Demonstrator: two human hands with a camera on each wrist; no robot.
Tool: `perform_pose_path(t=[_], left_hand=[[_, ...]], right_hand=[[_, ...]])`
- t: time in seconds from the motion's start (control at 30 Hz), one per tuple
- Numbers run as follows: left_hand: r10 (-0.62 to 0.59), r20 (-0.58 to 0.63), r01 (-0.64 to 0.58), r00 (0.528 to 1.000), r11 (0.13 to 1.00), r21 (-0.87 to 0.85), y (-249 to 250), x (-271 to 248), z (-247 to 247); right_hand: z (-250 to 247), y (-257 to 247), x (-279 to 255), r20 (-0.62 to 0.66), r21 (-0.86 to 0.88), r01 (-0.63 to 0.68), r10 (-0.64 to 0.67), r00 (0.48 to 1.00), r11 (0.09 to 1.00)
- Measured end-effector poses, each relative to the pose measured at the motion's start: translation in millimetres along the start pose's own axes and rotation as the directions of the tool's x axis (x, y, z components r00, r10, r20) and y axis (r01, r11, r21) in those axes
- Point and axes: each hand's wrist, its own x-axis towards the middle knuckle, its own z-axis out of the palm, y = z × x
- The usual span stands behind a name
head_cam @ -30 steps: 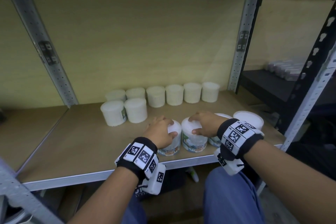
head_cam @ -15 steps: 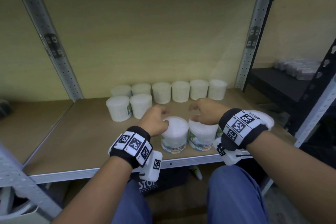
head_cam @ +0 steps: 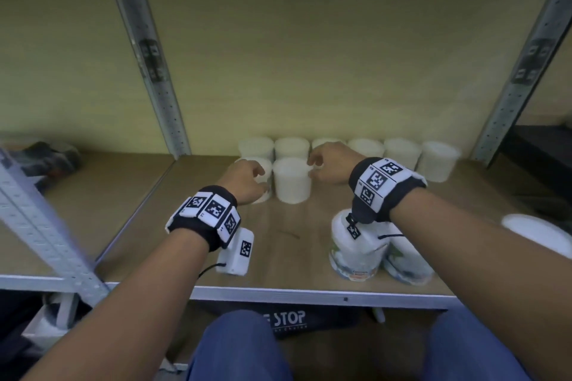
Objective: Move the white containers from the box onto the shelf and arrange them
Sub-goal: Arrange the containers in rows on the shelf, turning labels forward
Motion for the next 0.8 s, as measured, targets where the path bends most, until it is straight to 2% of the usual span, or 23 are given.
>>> perform_pose_path(t=[0.27, 0.37, 0.5, 0.57, 0.7, 0.8], left_hand=[[-0.038, -0.038, 0.040, 0.999, 0.998, 0.053, -19, 46, -14], [-0.048, -0.010, 0.049, 0.999, 0.996, 0.077, -20, 61, -14], [-0.051, 0.060, 0.039, 0.997, 0.983, 0.177, -21, 72, -5], [-0.040, 0.072, 0.022, 0.997, 0.973, 0.229, -22, 74, -1], [-0.021, 0.070, 0.001, 0.997, 0.962, 0.274, -22, 76, 0], [-0.002, 0.053, -0.014, 0.999, 0.956, 0.295, -20, 75, 1]], right_hand=[[7, -22, 63, 0.078, -0.084, -0.053, 0.059, 0.995, 0.995], [13, -25, 84, 0.125, -0.154, -0.078, 0.098, 0.987, 0.985], [24, -28, 98, 0.202, -0.163, -0.151, 0.183, 0.962, 0.975], [30, -26, 104, 0.185, -0.122, -0.170, 0.190, 0.964, 0.978], [32, -22, 108, 0.199, -0.166, -0.150, 0.183, 0.963, 0.975], [30, -20, 106, 0.110, -0.183, -0.114, 0.135, 0.985, 0.977]])
